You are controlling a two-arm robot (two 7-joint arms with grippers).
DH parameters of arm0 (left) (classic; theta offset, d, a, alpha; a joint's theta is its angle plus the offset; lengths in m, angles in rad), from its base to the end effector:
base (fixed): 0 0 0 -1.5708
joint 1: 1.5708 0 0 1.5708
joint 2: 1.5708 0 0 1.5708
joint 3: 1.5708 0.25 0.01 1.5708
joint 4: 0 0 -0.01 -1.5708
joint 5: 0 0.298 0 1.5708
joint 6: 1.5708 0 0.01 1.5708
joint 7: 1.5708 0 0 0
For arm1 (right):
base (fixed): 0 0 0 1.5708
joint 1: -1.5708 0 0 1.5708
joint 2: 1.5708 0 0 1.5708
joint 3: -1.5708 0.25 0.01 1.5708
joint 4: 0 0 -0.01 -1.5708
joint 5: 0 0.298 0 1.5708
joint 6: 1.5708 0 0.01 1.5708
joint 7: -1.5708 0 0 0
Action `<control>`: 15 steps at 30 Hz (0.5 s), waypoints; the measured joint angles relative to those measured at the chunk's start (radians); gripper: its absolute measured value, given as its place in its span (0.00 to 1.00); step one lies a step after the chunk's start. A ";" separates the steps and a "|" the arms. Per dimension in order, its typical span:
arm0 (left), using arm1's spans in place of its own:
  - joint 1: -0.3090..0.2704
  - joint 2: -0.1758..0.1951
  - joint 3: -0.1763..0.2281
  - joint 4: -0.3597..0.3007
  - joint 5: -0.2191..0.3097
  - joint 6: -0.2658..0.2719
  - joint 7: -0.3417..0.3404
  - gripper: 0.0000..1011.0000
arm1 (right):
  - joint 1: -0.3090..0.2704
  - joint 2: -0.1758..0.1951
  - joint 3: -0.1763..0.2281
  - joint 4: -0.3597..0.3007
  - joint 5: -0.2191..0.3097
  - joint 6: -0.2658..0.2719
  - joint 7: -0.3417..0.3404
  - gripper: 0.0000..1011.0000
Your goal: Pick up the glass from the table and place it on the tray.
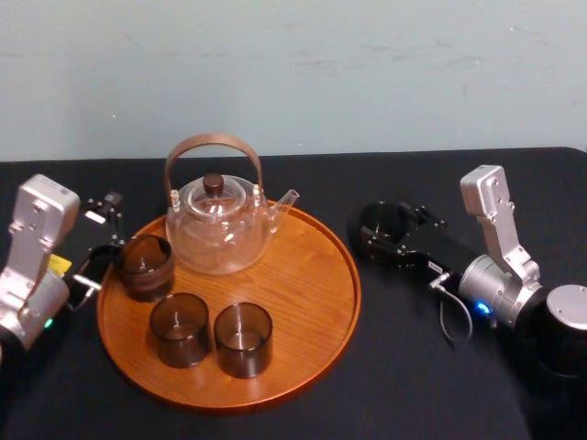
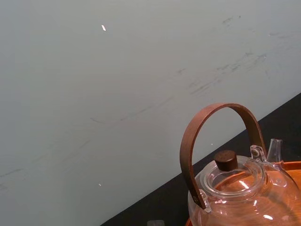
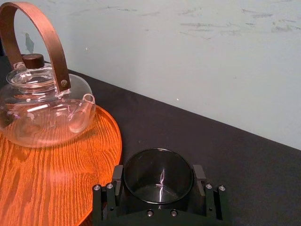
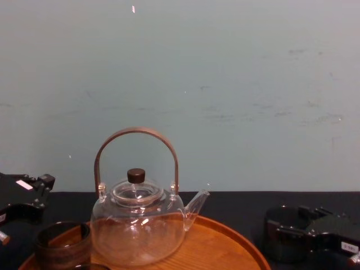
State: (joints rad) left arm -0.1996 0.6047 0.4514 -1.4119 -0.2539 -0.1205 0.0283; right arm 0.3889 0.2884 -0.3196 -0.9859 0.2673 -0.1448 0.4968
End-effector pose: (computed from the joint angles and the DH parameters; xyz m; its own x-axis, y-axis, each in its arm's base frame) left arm 0.3414 0.0628 -0.2679 0.2922 0.8803 0.3738 -0.9553 0.2873 0.0703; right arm 0.3944 -0.0429 -0.3062 0.5833 -0.8108 0.0495 0.8059 0.5699 -0.1606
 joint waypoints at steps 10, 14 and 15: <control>0.000 0.000 0.000 0.000 0.000 0.000 0.000 0.00 | 0.000 0.000 0.000 0.000 0.000 0.000 0.000 0.89; 0.000 0.000 0.000 0.000 0.000 0.000 0.000 0.00 | 0.000 0.000 0.000 0.000 0.000 0.000 0.000 0.89; 0.000 0.000 0.000 0.000 0.000 0.000 0.000 0.00 | 0.000 0.000 0.000 0.000 0.000 0.000 0.000 0.89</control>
State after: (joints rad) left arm -0.1995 0.6047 0.4514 -1.4120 -0.2539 -0.1205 0.0283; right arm 0.3889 0.2884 -0.3196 -0.9859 0.2673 -0.1449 0.4969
